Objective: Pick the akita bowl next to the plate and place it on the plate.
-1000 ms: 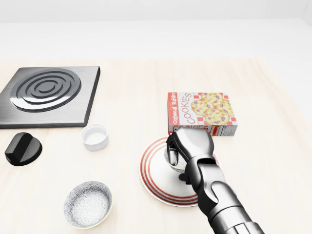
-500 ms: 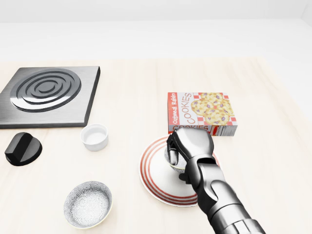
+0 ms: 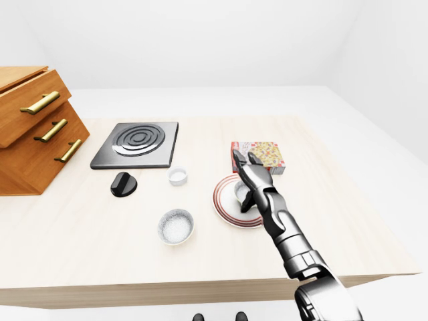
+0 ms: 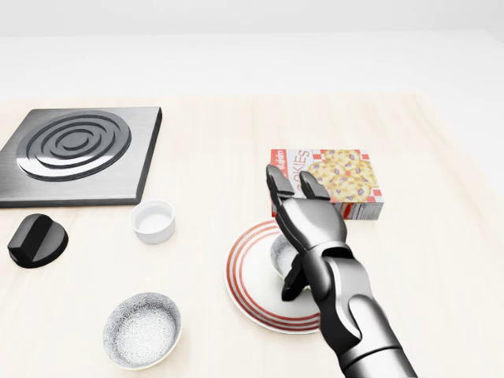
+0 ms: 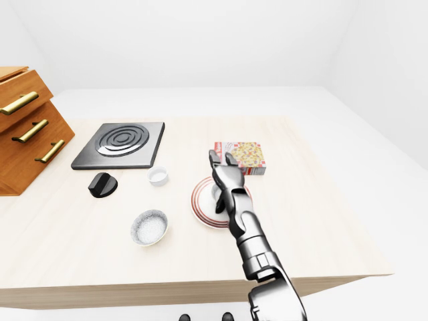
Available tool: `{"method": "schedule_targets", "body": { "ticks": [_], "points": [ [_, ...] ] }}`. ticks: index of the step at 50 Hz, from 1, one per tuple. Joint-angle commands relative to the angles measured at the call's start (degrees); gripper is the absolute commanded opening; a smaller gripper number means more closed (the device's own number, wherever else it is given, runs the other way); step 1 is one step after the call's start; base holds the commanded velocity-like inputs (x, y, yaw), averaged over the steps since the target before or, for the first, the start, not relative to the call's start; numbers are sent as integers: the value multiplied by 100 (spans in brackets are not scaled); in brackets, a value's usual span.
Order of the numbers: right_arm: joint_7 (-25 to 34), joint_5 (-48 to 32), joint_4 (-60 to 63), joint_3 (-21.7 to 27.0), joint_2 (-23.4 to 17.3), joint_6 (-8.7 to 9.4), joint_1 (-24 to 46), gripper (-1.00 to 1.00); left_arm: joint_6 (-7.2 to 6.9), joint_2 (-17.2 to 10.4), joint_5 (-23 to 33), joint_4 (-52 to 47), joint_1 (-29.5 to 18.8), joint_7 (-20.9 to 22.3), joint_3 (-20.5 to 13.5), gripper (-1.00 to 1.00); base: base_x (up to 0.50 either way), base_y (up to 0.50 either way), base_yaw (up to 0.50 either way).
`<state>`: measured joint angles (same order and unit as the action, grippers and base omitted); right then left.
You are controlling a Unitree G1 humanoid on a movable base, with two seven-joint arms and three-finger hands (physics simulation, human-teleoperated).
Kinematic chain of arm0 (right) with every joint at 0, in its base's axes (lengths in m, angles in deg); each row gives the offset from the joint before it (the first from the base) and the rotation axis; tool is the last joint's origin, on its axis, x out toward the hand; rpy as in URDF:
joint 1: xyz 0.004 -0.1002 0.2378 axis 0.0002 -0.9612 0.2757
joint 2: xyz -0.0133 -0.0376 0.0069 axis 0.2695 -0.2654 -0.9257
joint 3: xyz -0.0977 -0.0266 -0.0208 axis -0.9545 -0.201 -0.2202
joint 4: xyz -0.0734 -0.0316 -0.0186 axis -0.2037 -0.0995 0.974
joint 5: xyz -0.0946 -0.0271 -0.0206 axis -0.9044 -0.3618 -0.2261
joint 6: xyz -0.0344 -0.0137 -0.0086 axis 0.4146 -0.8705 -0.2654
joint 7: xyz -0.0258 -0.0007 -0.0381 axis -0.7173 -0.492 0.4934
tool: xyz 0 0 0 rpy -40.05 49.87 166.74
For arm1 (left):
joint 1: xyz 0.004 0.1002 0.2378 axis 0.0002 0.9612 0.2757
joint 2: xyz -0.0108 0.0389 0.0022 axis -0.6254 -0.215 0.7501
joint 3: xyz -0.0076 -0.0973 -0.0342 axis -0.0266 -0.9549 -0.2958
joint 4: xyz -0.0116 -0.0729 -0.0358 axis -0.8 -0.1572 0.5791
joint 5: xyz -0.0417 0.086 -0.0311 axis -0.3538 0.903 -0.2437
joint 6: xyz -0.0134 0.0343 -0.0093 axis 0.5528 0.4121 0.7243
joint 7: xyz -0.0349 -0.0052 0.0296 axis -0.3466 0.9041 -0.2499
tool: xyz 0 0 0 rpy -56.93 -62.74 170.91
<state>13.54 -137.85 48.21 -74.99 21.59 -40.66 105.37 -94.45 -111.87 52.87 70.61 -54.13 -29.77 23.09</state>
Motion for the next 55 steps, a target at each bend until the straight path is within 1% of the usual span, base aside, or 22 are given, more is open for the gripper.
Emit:
{"method": "schedule_targets", "body": {
  "ticks": [1, 3, 4, 5, 7, 9, 11, 12, 13, 14, 18, 19, 26, 37, 44, 51, 55],
  "points": [
    [1652, -452, 1957, -124, 36, 0, -866, 100, 0, 7, -25, -78, 26, -4, -18, 100, 0, 0, 0],
    [2103, -600, 2601, -113, 79, 0, -1026, 100, 0, 16, -9, -39, 12, 19, -14, 100, 0, 0, 0],
    [2121, -612, 2624, -109, 84, 0, -1033, 100, 0, 16, -8, -36, 11, 20, -14, 100, 0, 0, 0],
    [2775, -712, 3437, -142, 165, 0, -1280, 100, 0, 23, -19, -84, 27, 18, -17, 100, 0, 0, 0],
    [3217, -885, 3930, -162, 202, 0, -1331, 100, 0, 36, 3, -43, 8, 32, -1, 100, 0, 0, 0],
    [3137, -869, 3956, -65, 222, 0, -1185, 100, 0, 34, 4, -25, 13, 43, 1, 100, 0, 0, 0],
    [3231, -886, 3922, -26, 183, 0, -1126, 100, 0, 30, 0, -34, 22, 43, -10, 100, 0, 0, 0],
    [3092, -825, 3854, 48, 192, 0, -1019, 100, 0, 22, -6, -42, 23, 35, -17, 100, 0, 0, 0],
    [3085, -797, 3818, 73, 191, 0, -964, 100, 0, 23, 0, -29, 20, 38, -16, 100, 0, 0, 0],
    [3151, -818, 3840, 67, 150, 0, -967, 100, 0, 25, -6, -88, 29, 13, -18, 100, 0, 0, 0],
    [3068, -773, 3789, 77, 141, 0, -952, 100, 0, 37, 28, -14, 8, 44, -14, 100, 0, 0, 0],
    [3001, -736, 3708, 123, 139, 0, -858, 100, 0, 31, 23, -11, 12, 43, -13, 100, 0, 0, 0],
    [2941, -693, 3660, 157, 93, 0, -741, 100, 0, 29, 19, -87, 26, 18, -40, 100, 0, 0, 0],
    [2996, -700, 3743, 188, 30, 0, -688, 100, 0, 27, 22, -78, 24, 6, -29, 100, 0, 0, 0],
    [3158, -750, 3880, 242, -22, 0, -578, 100, 0, 20, 20, -19, 8, 9, -3, 100, 0, 0, 0],
    [3591, -867, 4248, 369, -151, 0, -365, 100, 0, 28, 22, -86, 21, 4, -33, 100, 0, 0, 0],
    [3684, -879, 4298, 443, -215, 0, -262, 100, 0, 24, 17, -100, 30, 5, -47, 100, 0, 0, 0]
  ]
}}
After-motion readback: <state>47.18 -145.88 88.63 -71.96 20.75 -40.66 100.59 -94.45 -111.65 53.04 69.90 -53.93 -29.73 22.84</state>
